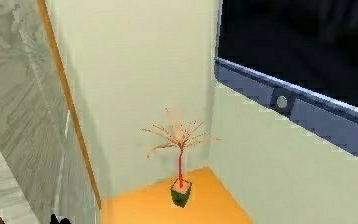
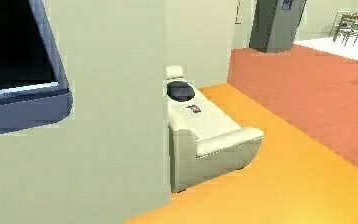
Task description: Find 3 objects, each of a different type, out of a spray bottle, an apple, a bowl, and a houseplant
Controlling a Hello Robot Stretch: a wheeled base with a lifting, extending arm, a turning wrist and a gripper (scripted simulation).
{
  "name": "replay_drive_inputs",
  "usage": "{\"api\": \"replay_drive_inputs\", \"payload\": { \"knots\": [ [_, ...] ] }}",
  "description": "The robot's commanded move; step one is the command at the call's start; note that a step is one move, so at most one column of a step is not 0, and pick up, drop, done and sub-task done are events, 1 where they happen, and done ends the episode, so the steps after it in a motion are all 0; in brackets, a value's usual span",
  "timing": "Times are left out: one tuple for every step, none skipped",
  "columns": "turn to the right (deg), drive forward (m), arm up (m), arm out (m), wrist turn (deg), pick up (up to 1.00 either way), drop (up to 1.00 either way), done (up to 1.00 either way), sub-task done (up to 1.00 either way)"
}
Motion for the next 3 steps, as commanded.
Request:
{"api": "replay_drive_inputs", "payload": {
  "knots": [
    [-45.0,0.00,0.00,0.00,0.0,0.00,0.00,0.00,0.00],
    [-45.0,0.00,0.00,0.00,0.0,0.00,0.00,0.00,0.00],
    [-45.0,0.00,0.00,0.00,0.0,0.00,0.00,0.00,0.00]
  ]
}}
